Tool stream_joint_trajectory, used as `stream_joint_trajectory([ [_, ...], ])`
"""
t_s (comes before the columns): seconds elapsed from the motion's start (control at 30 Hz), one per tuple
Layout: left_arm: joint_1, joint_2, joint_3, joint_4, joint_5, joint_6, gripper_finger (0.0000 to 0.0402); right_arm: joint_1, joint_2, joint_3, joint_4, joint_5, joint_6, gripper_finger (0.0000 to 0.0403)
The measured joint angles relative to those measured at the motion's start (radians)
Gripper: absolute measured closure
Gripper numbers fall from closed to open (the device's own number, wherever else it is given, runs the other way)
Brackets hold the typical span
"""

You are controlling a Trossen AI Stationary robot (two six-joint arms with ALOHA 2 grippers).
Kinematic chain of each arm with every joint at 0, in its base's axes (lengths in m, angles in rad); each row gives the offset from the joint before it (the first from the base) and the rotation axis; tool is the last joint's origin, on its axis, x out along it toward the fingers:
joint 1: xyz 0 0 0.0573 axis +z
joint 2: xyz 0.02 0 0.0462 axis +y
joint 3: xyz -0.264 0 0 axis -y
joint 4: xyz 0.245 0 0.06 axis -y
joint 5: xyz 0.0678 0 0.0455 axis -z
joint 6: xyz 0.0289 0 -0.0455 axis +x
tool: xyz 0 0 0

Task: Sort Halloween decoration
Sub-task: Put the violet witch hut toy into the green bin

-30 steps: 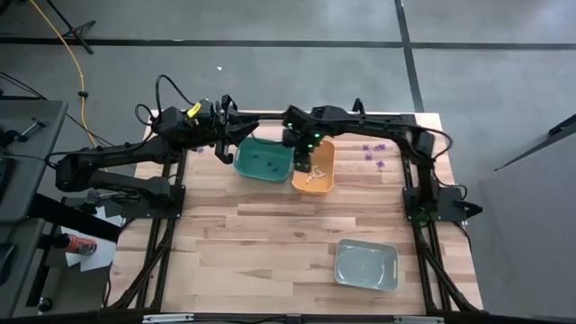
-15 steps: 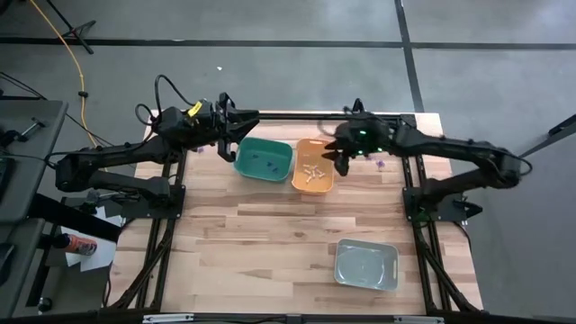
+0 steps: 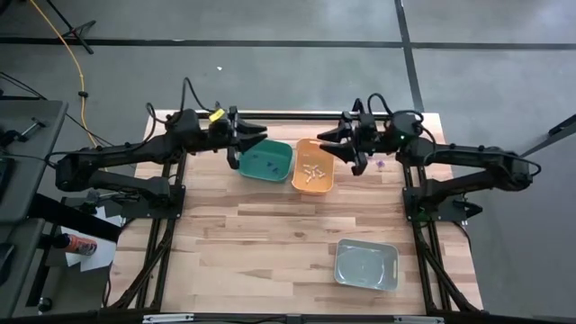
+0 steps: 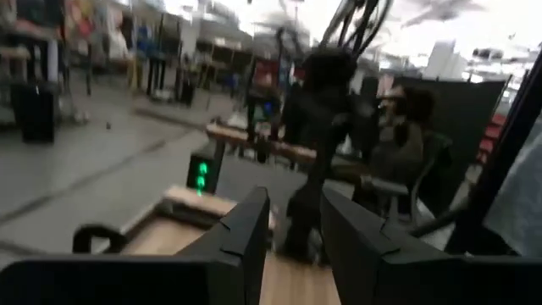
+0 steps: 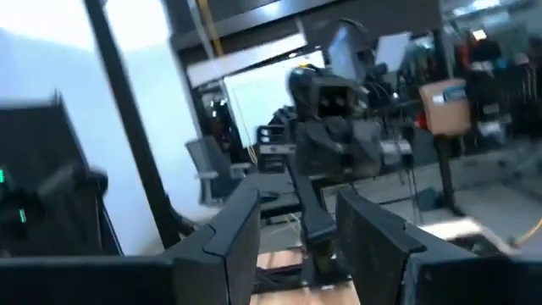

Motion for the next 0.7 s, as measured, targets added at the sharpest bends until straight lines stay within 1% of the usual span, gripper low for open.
stream_joint_trajectory([
  [0.1, -0.015, 0.0, 0.0, -0.028, 0.001, 0.0, 0.0305, 0.028, 0.0, 0.035, -0.098, 0.012, -0.116, 0.0254],
  [0.2, -0.029, 0.0, 0.0, -0.029, 0.001, 0.0, 0.0305, 0.037, 0.001, 0.059, -0.155, 0.033, -0.156, 0.0254],
  [0.7, -0.036, 0.0, 0.0, -0.03, 0.001, -0.001, 0.0305, 0.037, 0.001, 0.067, -0.177, 0.035, -0.159, 0.0254],
])
